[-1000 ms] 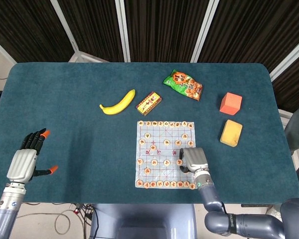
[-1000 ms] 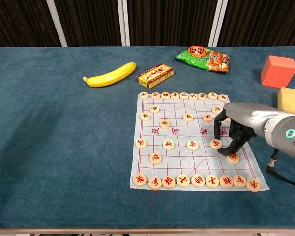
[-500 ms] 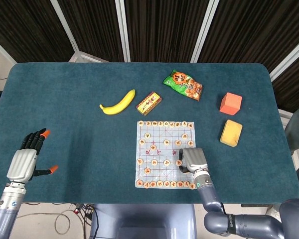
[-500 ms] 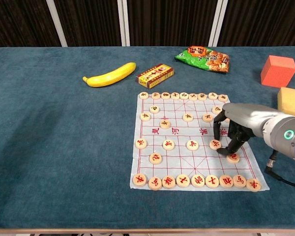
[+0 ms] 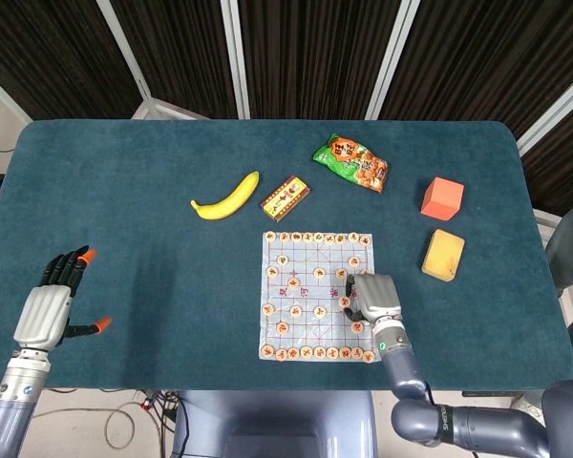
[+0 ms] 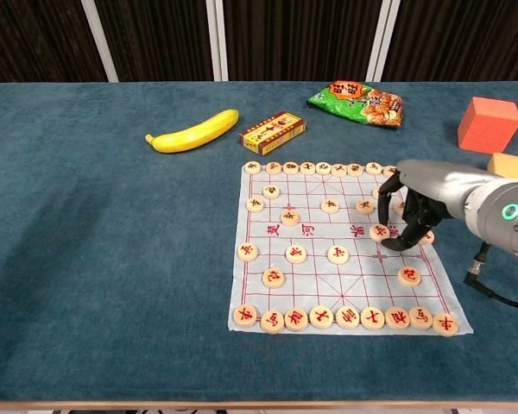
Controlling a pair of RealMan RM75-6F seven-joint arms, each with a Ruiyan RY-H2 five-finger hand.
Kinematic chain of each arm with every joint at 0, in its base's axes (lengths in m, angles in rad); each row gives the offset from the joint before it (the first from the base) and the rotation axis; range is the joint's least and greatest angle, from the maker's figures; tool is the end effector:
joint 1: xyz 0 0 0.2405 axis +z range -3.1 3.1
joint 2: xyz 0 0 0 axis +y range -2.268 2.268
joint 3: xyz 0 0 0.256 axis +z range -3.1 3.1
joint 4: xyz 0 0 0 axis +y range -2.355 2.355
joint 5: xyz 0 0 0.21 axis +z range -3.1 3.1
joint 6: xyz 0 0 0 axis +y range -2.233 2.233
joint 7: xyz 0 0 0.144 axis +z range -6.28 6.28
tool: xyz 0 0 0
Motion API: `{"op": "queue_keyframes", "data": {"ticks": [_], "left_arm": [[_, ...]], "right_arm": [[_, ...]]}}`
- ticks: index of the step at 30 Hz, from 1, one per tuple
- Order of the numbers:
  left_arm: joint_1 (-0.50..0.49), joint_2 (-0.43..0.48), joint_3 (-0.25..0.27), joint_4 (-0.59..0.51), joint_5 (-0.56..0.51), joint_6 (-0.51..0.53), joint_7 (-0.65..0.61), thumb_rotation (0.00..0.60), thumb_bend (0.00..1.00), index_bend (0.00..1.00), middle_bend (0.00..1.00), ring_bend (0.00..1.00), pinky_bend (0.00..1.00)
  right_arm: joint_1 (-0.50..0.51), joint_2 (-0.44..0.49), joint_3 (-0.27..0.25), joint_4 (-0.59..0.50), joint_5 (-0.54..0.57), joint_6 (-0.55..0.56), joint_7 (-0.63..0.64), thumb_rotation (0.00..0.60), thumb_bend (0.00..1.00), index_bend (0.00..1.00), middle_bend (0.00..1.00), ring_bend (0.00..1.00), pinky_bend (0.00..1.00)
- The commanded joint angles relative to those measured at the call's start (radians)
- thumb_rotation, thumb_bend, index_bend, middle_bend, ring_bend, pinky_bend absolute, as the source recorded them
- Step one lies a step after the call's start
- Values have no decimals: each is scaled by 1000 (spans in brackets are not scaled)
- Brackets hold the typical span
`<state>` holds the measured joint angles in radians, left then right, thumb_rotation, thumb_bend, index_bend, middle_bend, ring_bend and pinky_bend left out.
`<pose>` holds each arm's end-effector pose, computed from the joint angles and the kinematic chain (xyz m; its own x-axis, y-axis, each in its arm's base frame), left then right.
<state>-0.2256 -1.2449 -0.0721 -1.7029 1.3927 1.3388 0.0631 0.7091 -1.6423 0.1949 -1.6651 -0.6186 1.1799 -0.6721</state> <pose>-0.2677 0.2206 0.0987 0.2446 0.1150 0.9628 0.9691 -0.0612 -0.2390 -0.1590 -0.3061 -0.0368 0.3337 -0.4063 0.8506 -0.9346 -0.0249 0.3547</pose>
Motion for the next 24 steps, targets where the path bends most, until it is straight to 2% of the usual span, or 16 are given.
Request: {"op": "queue_keyframes", "data": {"ticks": [1, 24], "left_arm": [[-1, -1, 2, -1, 2, -1, 3, 600, 0, 0, 0, 0, 0], [-5, -3, -3, -2, -11, -10, -1, 600, 0, 0, 0, 0, 0]], "right_arm": [[2, 2, 10, 0, 4, 1, 5, 600, 391, 554, 1000, 1000, 1000], [29, -47, 17, 95, 41, -32, -9, 600, 390, 554, 1000, 1000, 1000]]}}
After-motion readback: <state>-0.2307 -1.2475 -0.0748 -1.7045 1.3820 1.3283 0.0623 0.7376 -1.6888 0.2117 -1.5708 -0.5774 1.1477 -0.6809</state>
